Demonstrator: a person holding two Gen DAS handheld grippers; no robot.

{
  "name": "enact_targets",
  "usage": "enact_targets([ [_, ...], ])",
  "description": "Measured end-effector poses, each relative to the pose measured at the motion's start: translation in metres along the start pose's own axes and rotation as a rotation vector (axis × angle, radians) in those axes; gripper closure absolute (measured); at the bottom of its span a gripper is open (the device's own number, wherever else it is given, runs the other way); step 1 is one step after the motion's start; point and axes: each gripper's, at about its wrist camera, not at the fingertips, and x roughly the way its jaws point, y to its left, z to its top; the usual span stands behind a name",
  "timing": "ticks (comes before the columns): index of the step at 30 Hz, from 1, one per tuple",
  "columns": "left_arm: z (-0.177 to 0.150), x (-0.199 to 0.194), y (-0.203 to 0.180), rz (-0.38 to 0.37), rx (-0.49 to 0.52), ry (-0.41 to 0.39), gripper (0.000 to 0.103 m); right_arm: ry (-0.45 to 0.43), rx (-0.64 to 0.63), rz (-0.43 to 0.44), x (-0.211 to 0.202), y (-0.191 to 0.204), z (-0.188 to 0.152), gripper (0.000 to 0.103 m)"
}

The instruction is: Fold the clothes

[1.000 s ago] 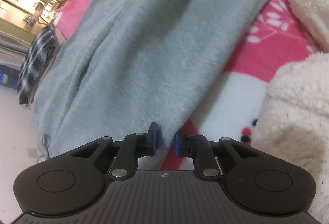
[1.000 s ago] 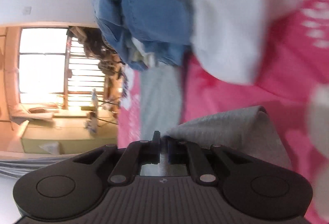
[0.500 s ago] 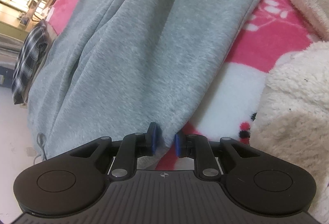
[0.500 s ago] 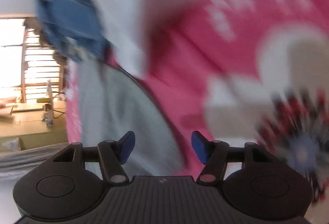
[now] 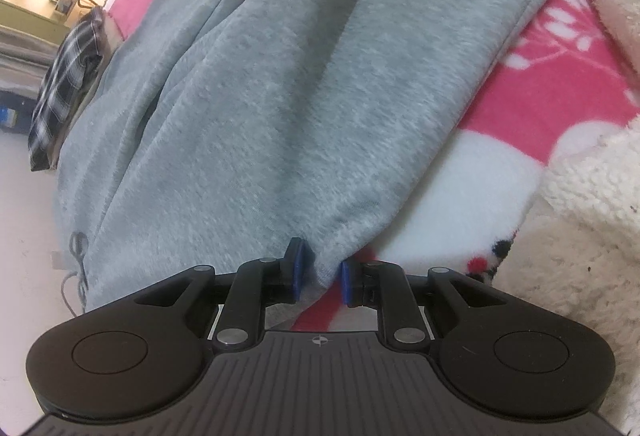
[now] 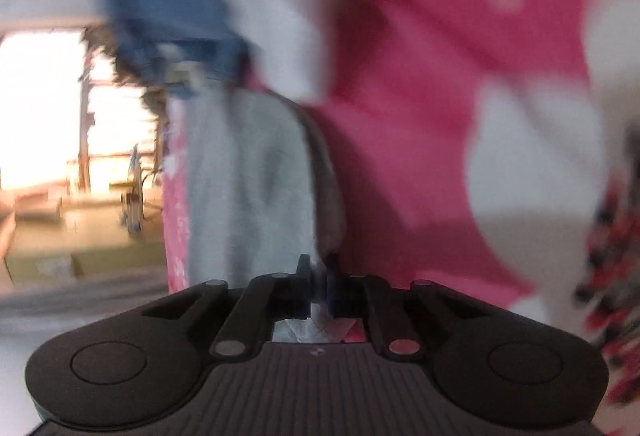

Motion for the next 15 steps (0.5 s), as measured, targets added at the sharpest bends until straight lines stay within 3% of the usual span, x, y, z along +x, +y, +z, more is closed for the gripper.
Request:
enact_targets([
  [4, -0.002, -0.003, 0.000, -0.008, 0.020, -0.003, 0.085, -0.042, -0.314, -0.170, -0.051, 0.041, 0.015, 0.096],
  [7, -0.002, -0.002, 0.001, -0.018, 0.027, -0.002, 0.084, -0.016, -0.465, -0.373, -0.049, 0.032, 0.010, 0.096],
  [12, -0.002, -0.001, 0.004, -0.032, 0.031, 0.004, 0.083, 0.030, -0.539, -0.530, -0.020, -0.007, 0.005, 0.092],
  [13, -0.003, -0.004, 0.005, -0.037, 0.025, 0.007, 0.079, 0.014, -0.548, -0.547, -0.023, -0.008, 0.004, 0.087],
  [15, -0.010, -0.011, 0.010, -0.058, -0.013, 0.017, 0.073, -0.046, -0.564, -0.569, -0.038, -0.005, 0.002, 0.066],
])
